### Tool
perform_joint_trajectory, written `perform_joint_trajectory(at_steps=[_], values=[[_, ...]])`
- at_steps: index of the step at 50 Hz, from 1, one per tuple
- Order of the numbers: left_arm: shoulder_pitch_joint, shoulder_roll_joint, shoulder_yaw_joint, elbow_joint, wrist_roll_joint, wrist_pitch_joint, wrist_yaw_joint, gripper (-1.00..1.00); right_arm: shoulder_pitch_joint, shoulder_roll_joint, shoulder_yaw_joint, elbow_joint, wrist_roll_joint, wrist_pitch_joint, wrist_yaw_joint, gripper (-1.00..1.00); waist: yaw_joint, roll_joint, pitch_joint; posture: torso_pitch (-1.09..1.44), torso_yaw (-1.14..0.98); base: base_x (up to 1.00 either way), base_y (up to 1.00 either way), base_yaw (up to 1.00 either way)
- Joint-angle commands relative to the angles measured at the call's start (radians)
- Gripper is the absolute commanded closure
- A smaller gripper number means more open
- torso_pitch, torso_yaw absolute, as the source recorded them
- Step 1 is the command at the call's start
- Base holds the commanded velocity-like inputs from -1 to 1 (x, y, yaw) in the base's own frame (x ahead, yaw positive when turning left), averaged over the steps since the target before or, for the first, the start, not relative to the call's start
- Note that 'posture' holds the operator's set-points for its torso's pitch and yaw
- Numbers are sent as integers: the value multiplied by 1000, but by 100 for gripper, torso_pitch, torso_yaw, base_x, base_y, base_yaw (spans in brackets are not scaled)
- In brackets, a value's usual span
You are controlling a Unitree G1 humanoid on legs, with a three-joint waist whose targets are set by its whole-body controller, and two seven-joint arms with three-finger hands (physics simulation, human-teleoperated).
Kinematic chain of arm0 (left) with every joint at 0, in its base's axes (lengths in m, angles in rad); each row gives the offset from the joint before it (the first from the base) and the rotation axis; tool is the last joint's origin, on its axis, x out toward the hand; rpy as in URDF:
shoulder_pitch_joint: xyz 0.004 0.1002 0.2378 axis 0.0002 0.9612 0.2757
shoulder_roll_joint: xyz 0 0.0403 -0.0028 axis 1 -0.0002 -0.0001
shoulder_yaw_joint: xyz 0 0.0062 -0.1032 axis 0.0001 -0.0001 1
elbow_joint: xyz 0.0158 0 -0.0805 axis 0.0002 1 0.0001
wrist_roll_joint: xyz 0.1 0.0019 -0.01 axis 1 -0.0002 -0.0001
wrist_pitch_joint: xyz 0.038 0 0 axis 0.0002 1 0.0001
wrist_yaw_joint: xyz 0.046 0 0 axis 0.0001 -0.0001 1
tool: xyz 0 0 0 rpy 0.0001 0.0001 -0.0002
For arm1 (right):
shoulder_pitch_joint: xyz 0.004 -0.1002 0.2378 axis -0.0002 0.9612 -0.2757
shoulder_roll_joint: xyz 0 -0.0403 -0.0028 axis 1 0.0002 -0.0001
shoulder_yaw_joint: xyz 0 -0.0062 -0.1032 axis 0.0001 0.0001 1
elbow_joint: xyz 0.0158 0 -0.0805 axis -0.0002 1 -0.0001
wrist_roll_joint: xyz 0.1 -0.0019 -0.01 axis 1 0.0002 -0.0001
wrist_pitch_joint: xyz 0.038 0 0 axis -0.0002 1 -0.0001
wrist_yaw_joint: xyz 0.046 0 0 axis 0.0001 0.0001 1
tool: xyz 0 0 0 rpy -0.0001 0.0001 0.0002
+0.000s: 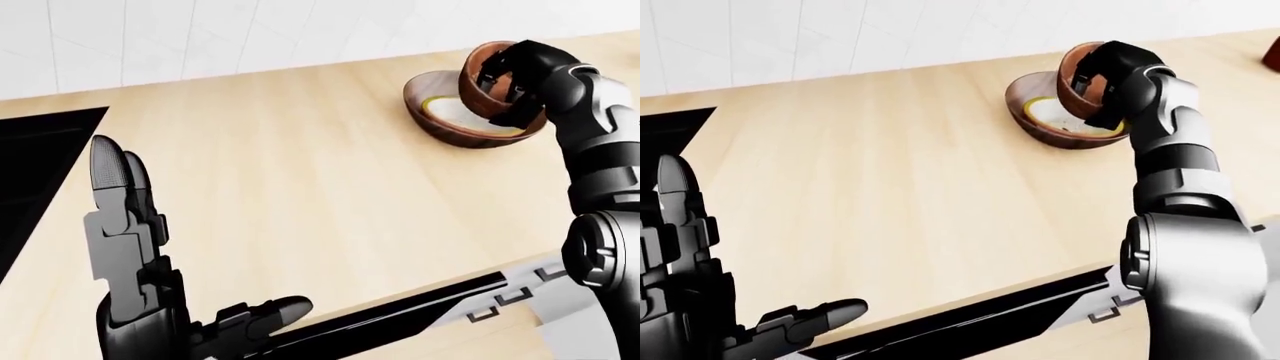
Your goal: Stack the bowls from largest to smallest.
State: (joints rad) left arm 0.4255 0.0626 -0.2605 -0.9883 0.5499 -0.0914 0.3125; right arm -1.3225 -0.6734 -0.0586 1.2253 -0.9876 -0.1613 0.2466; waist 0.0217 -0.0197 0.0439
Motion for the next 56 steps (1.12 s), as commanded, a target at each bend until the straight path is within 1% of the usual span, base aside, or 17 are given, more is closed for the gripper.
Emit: perform_joint_trajectory(at_steps=[1, 10, 15, 28, 34, 38, 41, 46, 50, 51, 54, 56], values=[[-4, 0, 0, -36, 3, -21, 5, -100, -45, -14, -3, -56, 1, -25, -60, -100, 2, -8, -24, 0, 0, 0, 0, 0], [0, 0, 0, -40, 2, -23, 5, -100, -51, -20, -10, -64, 4, -21, -68, -100, 2, -10, -23, 0, 0, 0, 0, 0], [0, 0, 0, -39, 2, -23, 5, -100, -65, -25, -12, -75, 5, -22, -54, -100, 2, -13, -23, 0, 0, 0, 0, 0], [-12, -2, -3, -38, 7, -11, 1, -100, -187, -71, -30, -150, 20, -24, 13, -100, 1, -9, -16, 0, 0, 0, 0, 0], [-9, -1, -4, -38, 7, -14, 3, -100, -216, -65, -32, -211, 21, -22, 42, -100, -1, -9, -14, 0, 0, 0, 0, 0], [-8, 0, -4, -38, 7, -15, 3, -100, -239, -55, -47, -262, 40, -9, 49, -100, -2, -7, -12, 0, 0, 0, 0, 0], [-7, -1, -6, -40, 8, -14, 3, -100, -258, -50, -51, -300, 46, 12, 28, -100, -2, -6, -11, 0, 0, 0, 0, 0], [-6, 0, -5, -38, 7, -16, 6, -100, -322, -44, -69, -347, 82, 70, -36, -100, -1, -3, -8, 0, 0, 0, 0, 0], [-7, 1, -6, -36, 7, -17, 7, -100, -358, -38, -78, -389, 128, 110, -44, -100, 0, -1, -5, 0, 0, 0, 0, 0], [-7, 1, -6, -35, 7, -16, 6, -100, -358, -40, -73, -398, 134, 115, -33, -100, 0, -1, -5, 0, 0, 0, 0, 0], [-5, 1, -7, -36, 8, -18, 7, -100, -370, -42, -75, -456, 156, 92, -79, -100, 0, -1, -3, 0, 0, 0, 0, 0], [-8, 0, -7, -35, 8, -15, 6, -100, -373, -34, -73, -496, 168, 95, -80, -100, -1, -1, -2, 0, 0, 0, 0, 0]])
